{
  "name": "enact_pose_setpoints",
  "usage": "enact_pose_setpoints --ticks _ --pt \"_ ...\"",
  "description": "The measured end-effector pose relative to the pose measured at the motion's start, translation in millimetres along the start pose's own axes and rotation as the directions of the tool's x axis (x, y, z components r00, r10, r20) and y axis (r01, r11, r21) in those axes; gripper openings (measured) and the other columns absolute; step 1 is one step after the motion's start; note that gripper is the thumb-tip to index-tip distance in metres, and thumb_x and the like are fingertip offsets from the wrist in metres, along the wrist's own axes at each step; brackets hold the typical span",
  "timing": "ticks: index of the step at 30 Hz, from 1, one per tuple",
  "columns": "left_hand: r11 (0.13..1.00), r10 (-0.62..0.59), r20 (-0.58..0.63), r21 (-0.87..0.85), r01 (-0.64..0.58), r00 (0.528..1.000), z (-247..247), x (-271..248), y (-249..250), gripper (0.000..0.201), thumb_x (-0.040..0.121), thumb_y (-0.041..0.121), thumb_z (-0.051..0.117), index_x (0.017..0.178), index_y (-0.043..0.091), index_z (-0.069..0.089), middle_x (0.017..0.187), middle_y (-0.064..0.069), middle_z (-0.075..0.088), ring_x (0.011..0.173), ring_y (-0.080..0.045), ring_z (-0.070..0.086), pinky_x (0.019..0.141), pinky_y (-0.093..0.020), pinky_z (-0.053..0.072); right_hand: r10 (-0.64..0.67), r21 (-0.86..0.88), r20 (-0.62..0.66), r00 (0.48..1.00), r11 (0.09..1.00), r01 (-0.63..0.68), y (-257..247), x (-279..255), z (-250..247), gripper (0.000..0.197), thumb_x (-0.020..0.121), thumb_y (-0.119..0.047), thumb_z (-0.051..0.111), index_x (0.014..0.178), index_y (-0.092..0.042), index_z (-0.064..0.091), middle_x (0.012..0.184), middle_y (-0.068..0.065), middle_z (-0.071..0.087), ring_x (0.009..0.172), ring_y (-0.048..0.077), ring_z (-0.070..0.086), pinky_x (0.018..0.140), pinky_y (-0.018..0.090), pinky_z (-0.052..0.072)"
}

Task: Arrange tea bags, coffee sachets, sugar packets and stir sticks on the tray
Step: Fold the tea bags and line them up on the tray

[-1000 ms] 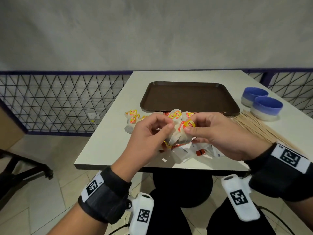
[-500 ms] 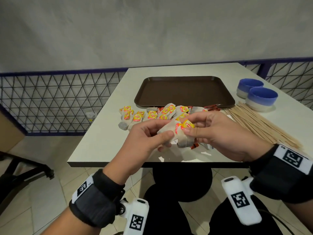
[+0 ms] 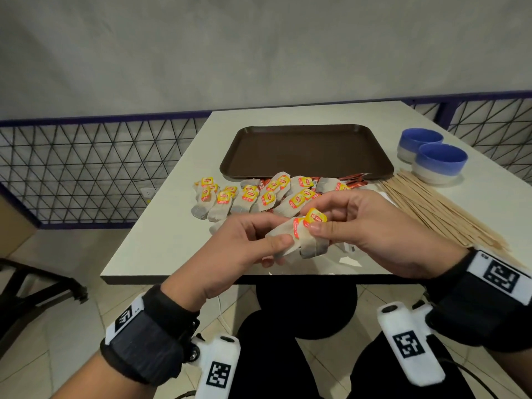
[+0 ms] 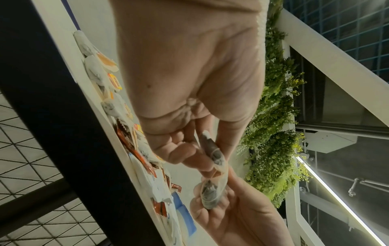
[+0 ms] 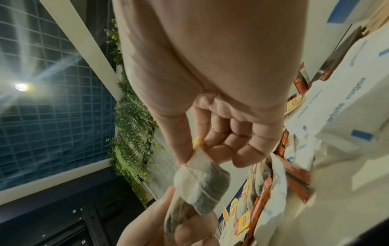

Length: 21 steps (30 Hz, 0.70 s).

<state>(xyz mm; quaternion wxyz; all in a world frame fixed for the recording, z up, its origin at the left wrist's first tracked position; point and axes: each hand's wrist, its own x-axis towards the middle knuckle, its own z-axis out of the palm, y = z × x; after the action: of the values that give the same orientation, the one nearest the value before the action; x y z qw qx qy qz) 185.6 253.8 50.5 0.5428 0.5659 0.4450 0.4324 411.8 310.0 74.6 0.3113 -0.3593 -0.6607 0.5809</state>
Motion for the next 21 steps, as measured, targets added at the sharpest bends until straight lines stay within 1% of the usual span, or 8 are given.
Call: enact_pose_setpoints --ticks 3,5,8,12,14,16,19,21 --pt "1.0 -0.014 0.015 -0.023 0.015 1.0 -1 1 -1 0.024 0.089 0.018 0.073 0.113 0.016 0.075 0.107 -0.015 0.071 0.088 -0.028 0.062 0.074 -0.039 0.047 -0.002 -0.034 0.012 1.0 0.999 0.003 0 2 -1 0.029 0.08 -0.014 0.08 0.109 -0.015 0.077 0.102 0.012 0.078 0.1 0.03 0.074 0.1 0.059 0.053" --pt "0.998 -0.029 0.019 -0.056 0.03 0.999 -2 1 -1 0.026 0.088 0.017 0.072 0.113 0.014 0.075 0.105 -0.013 0.071 0.088 -0.03 0.059 0.07 -0.035 0.047 -0.003 -0.058 0.027 1.0 0.998 0.004 0 2 -3 0.025 0.081 -0.013 0.079 0.107 -0.015 0.078 0.102 0.011 0.078 0.1 0.028 0.074 0.1 0.057 0.054" --pt "0.996 -0.043 0.016 -0.082 0.044 0.999 -3 4 -2 0.027 0.085 0.016 0.071 0.111 0.011 0.076 0.102 -0.011 0.072 0.087 -0.03 0.056 0.067 -0.03 0.046 -0.008 -0.069 0.047 0.999 0.998 0.011 0 4 -5 0.024 0.081 -0.015 0.079 0.105 -0.014 0.079 0.104 0.012 0.078 0.102 0.032 0.073 0.099 0.057 0.055" --pt "0.996 -0.052 0.021 -0.078 0.054 0.998 -2 5 -3 0.025 0.085 0.018 0.077 0.109 0.013 0.077 0.101 -0.008 0.073 0.089 -0.024 0.058 0.067 -0.028 0.048 -0.011 -0.06 0.04 0.999 0.998 0.013 2 6 -7 0.025 0.08 -0.015 0.08 0.105 -0.015 0.079 0.104 0.011 0.078 0.101 0.028 0.074 0.098 0.052 0.055" --pt "0.995 -0.058 0.014 -0.08 0.059 0.998 1 5 -4 0.027 0.082 0.022 0.075 0.108 0.013 0.077 0.099 -0.006 0.072 0.088 -0.019 0.06 0.067 -0.026 0.05 -0.009 -0.055 0.043 0.999 0.998 0.011 3 6 -7 0.024 0.082 -0.013 0.079 0.106 -0.015 0.079 0.103 0.011 0.079 0.1 0.026 0.074 0.094 0.048 0.057" --pt "0.995 -0.058 0.003 -0.081 0.058 0.998 2 5 -5 0.028 0.08 0.023 0.073 0.106 0.013 0.078 0.098 -0.005 0.072 0.086 -0.016 0.061 0.066 -0.024 0.051 -0.014 -0.055 0.042 0.999 0.998 0.017 5 6 -6 0.022 0.083 -0.012 0.078 0.105 -0.015 0.079 0.101 0.01 0.079 0.095 0.023 0.074 0.087 0.042 0.057" --pt "0.995 -0.061 -0.01 -0.083 0.06 0.998 2 5 -10 0.025 0.083 0.017 0.078 0.108 0.011 0.077 0.099 -0.008 0.072 0.087 -0.023 0.06 0.068 -0.029 0.048 -0.021 -0.069 0.029 0.999 0.997 0.023 7 4 -4 0.019 0.085 -0.009 0.077 0.103 -0.015 0.079 0.096 0.008 0.079 0.087 0.017 0.073 0.077 0.032 0.057" --pt "0.993 -0.058 -0.018 -0.102 0.056 0.998 1 5 -11 0.027 0.083 0.017 0.074 0.109 0.01 0.076 0.099 -0.01 0.072 0.087 -0.028 0.056 0.069 -0.032 0.043 -0.022 -0.092 0.012 1.0 0.996 0.023 7 5 -3 0.019 0.085 -0.009 0.078 0.103 -0.017 0.079 0.094 0.008 0.079 0.085 0.016 0.073 0.075 0.03 0.056"
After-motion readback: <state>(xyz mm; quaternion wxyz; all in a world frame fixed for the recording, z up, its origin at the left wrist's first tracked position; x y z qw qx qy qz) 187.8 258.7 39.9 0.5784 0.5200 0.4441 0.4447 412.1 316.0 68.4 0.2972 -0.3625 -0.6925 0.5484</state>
